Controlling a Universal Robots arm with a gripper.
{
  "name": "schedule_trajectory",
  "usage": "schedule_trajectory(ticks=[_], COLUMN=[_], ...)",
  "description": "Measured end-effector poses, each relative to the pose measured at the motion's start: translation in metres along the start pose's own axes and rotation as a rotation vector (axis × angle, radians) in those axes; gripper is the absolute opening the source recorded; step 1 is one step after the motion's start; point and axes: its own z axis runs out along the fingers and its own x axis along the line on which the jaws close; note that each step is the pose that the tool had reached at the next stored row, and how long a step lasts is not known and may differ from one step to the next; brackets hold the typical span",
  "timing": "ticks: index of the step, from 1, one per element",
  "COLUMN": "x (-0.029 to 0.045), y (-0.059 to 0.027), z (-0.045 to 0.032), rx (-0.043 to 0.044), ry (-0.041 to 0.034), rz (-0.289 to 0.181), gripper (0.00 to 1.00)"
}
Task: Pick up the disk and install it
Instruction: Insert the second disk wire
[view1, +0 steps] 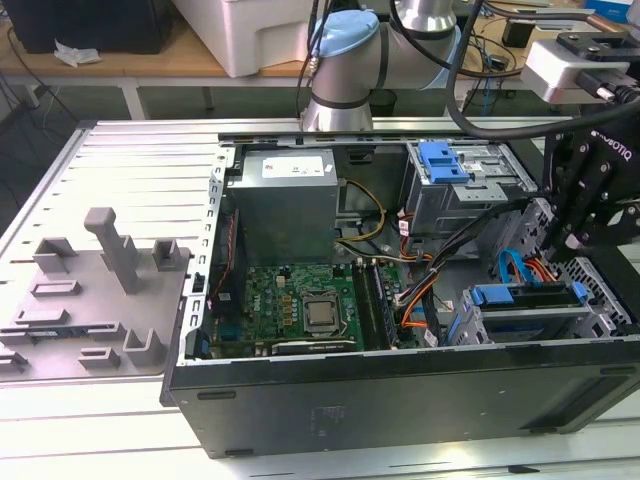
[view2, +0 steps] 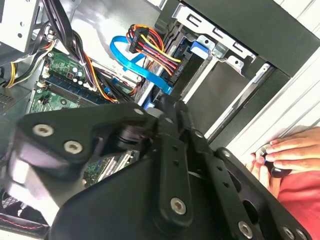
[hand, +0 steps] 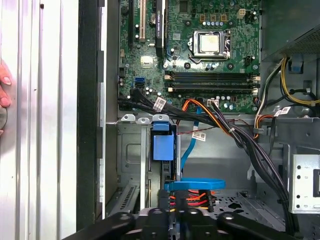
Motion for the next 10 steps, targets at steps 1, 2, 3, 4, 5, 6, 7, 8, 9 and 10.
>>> schedule_trajectory(ticks=[1, 2, 3, 4, 5, 6, 7, 8, 9, 10], x=[0.0, 0.0, 0.0, 0.0, 0.0, 0.0, 0.0, 0.0, 0.0, 0.0], y=[0.0, 0.0, 0.0, 0.0, 0.0, 0.0, 0.0, 0.0, 0.0, 0.0], z=[0.0, 0.0, 0.0, 0.0, 0.0, 0.0, 0.0, 0.0, 0.0, 0.0], rx=[0.0, 0.0, 0.0, 0.0, 0.0, 0.0, 0.0, 0.0, 0.0, 0.0], ry=[0.0, 0.0, 0.0, 0.0, 0.0001, 0.0, 0.0002, 0.0003, 0.0003, 0.0003], rz=[0.0, 0.0, 0.0, 0.0, 0.0, 0.0, 0.0, 0.0, 0.0, 0.0], gripper=[0.11, 0.11, 0.11, 0.11, 0.11, 0.11, 0.11, 0.11, 0.11, 0.11])
